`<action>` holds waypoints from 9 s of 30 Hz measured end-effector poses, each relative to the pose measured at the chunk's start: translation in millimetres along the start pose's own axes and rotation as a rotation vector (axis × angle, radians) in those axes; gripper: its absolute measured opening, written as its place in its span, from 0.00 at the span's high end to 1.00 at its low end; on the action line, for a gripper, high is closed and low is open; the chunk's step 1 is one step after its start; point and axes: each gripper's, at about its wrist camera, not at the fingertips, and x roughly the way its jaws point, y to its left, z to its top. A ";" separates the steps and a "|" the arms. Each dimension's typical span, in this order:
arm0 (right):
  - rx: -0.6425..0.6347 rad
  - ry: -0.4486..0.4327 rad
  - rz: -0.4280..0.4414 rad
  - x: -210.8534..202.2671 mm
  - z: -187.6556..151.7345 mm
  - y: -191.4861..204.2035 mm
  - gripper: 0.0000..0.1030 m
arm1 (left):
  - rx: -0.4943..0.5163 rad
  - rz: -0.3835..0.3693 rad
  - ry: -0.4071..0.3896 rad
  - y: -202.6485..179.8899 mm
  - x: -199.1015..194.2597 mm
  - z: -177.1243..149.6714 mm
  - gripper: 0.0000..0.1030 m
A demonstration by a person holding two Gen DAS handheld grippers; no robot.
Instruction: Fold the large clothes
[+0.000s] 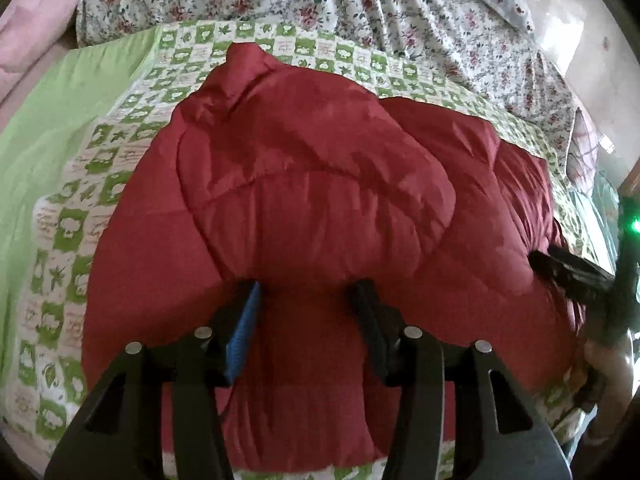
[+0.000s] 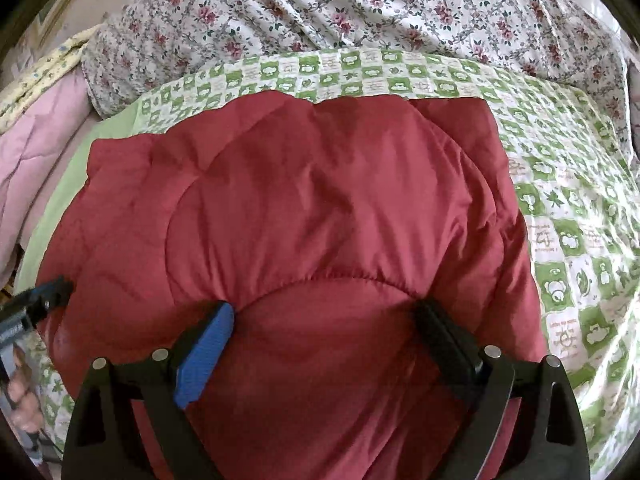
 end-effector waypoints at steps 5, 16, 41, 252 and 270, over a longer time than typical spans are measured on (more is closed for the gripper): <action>0.020 -0.032 0.002 -21.4 -2.7 2.2 0.10 | 0.027 0.018 0.011 -3.8 10.4 0.9 0.51; -0.029 -0.015 -0.005 -12.2 -25.2 12.2 0.06 | 0.001 0.023 -0.011 -3.4 -3.3 -4.7 0.51; -0.030 0.008 -0.010 -26.3 -44.4 8.0 0.06 | 0.026 0.034 -0.019 -11.0 -15.3 -26.6 0.47; -0.041 -0.010 0.060 -85.8 -35.3 68.8 0.02 | 0.074 0.242 0.013 -53.5 -53.1 -34.2 0.18; -0.043 -0.009 0.060 -85.7 -34.8 68.6 0.02 | 0.080 0.239 0.016 -54.5 -53.4 -34.5 0.18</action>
